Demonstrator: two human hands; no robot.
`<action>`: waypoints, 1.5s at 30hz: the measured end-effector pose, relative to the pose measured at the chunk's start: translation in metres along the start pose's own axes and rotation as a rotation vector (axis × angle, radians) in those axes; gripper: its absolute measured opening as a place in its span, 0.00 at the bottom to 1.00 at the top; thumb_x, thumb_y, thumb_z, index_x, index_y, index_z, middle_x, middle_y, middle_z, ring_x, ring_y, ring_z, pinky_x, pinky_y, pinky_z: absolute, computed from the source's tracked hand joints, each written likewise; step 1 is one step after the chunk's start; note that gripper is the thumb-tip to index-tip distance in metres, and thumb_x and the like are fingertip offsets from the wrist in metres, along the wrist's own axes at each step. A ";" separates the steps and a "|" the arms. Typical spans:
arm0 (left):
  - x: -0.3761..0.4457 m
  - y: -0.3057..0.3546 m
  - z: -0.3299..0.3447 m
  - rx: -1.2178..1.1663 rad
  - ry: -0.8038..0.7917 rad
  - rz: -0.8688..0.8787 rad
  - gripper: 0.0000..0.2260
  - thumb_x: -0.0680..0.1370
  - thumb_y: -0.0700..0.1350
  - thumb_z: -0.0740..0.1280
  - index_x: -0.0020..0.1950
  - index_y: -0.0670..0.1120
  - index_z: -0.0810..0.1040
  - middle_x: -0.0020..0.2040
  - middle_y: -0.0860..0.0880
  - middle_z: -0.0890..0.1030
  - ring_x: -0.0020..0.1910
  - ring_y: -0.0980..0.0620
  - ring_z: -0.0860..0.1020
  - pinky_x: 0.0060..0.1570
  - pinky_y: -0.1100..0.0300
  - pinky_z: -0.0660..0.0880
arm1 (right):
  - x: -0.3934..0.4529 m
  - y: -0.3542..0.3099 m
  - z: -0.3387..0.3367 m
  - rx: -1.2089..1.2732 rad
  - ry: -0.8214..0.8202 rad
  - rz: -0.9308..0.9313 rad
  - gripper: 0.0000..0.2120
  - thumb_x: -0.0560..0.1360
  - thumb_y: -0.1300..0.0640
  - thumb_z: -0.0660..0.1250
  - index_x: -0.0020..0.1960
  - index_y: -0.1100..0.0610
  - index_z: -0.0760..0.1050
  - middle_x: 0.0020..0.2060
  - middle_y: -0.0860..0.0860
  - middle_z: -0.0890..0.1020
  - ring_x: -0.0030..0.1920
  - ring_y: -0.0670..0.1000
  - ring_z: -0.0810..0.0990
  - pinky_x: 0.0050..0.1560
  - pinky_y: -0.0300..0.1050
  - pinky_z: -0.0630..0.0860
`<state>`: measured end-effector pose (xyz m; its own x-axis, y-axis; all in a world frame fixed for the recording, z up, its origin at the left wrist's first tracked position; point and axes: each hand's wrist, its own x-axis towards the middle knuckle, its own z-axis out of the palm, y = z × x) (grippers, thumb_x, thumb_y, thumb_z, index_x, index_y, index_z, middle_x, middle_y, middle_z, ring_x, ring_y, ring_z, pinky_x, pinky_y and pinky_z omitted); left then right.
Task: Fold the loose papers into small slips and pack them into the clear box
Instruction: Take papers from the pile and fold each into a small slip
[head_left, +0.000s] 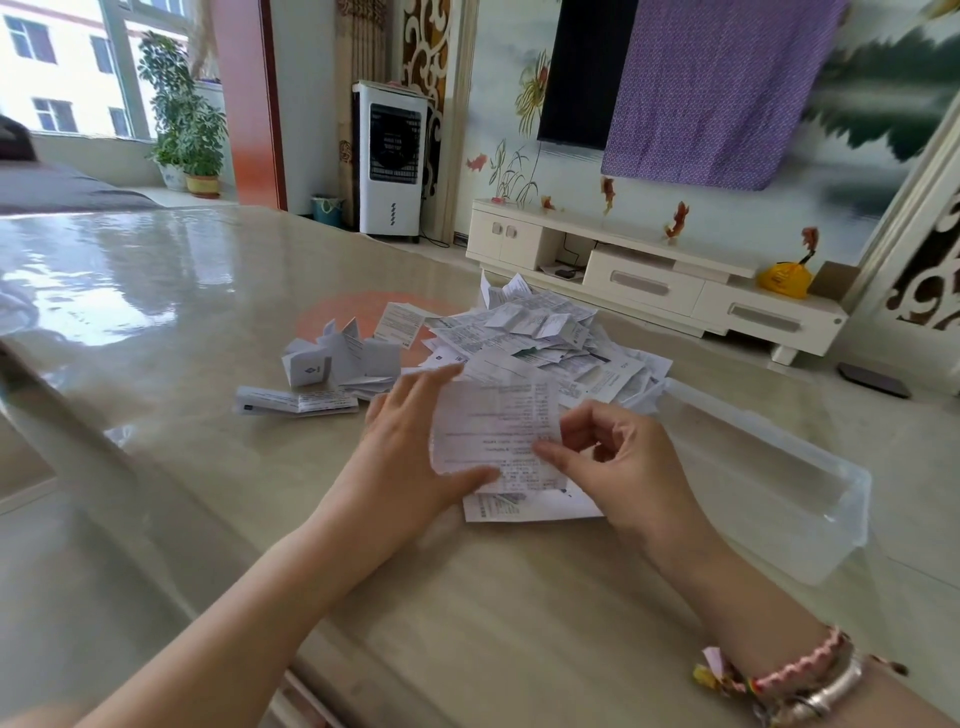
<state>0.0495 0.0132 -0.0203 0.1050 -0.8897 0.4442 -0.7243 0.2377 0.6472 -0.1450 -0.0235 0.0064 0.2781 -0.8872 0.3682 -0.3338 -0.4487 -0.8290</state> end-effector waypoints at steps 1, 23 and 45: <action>0.001 0.001 -0.001 -0.084 0.043 -0.027 0.35 0.66 0.51 0.79 0.69 0.58 0.66 0.62 0.61 0.70 0.53 0.66 0.70 0.55 0.70 0.67 | -0.001 0.000 0.000 0.003 0.008 -0.020 0.07 0.70 0.61 0.75 0.37 0.53 0.79 0.32 0.48 0.82 0.27 0.38 0.73 0.30 0.28 0.67; -0.013 0.000 -0.005 -0.131 -0.164 0.171 0.04 0.74 0.49 0.70 0.47 0.52 0.78 0.44 0.58 0.81 0.41 0.61 0.78 0.42 0.60 0.75 | -0.006 0.007 -0.010 -0.114 -0.245 -0.101 0.08 0.73 0.60 0.72 0.40 0.48 0.80 0.39 0.44 0.84 0.45 0.46 0.83 0.52 0.49 0.80; -0.009 0.013 0.008 0.231 -0.013 -0.086 0.11 0.81 0.50 0.60 0.62 0.51 0.64 0.45 0.54 0.71 0.45 0.53 0.69 0.43 0.59 0.65 | 0.012 0.026 0.013 -0.485 -0.118 -0.122 0.13 0.77 0.55 0.66 0.59 0.49 0.68 0.32 0.47 0.69 0.32 0.44 0.69 0.35 0.36 0.66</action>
<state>0.0337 0.0210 -0.0203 0.1650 -0.9082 0.3846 -0.8498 0.0670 0.5229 -0.1388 -0.0444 -0.0160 0.4318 -0.8196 0.3767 -0.6642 -0.5715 -0.4819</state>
